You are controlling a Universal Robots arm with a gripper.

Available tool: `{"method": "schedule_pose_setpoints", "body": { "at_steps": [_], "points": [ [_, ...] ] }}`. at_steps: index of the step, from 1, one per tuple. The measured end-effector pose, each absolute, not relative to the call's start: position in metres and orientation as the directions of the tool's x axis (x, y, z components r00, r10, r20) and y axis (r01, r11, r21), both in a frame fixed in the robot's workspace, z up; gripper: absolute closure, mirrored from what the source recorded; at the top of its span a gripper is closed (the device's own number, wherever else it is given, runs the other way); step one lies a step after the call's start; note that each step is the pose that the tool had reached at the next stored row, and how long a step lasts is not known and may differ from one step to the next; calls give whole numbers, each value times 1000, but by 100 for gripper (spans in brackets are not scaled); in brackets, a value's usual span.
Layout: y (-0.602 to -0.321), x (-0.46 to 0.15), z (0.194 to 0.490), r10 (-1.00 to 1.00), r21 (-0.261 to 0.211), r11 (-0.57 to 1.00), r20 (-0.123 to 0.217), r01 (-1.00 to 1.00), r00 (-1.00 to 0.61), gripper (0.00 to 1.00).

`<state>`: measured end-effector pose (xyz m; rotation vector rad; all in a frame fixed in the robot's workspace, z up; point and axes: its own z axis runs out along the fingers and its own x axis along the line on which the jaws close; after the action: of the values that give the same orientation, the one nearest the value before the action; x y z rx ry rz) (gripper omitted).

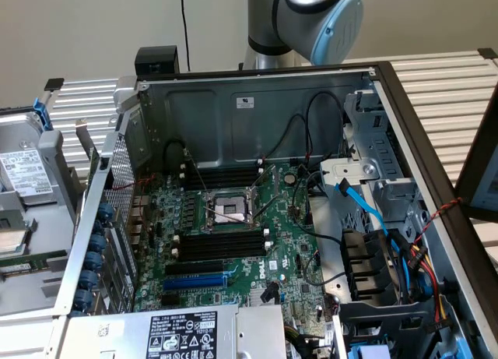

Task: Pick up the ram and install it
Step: 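Pick up the ram and move it above insertion slot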

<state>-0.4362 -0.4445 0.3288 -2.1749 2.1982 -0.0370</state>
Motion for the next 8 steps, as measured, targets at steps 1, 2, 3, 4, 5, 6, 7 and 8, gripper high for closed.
{"method": "schedule_pose_setpoints", "body": {
  "at_steps": [1, 2, 3, 4, 5, 6, 7, 8],
  "points": [
    [-445, -436, 333, -1000, -48, 11, -18, -999, -10, 88],
    [-446, -435, 336, -1000, -45, 11, -18, -999, -10, 88],
    [-446, -435, 339, -1000, -42, 11, -18, -999, -10, 88],
    [-446, -434, 342, -1000, -37, 11, -18, -999, -10, 88],
    [-447, -434, 344, -1000, -33, 11, -18, -999, -11, 88],
    [-447, -433, 347, -1000, -28, 11, -18, -1000, -11, 88],
    [-448, -432, 350, -1000, -24, 11, -18, -1000, -11, 88],
    [-448, -432, 352, -1000, -19, 11, -18, -1000, -11, 88]
  ]
}}
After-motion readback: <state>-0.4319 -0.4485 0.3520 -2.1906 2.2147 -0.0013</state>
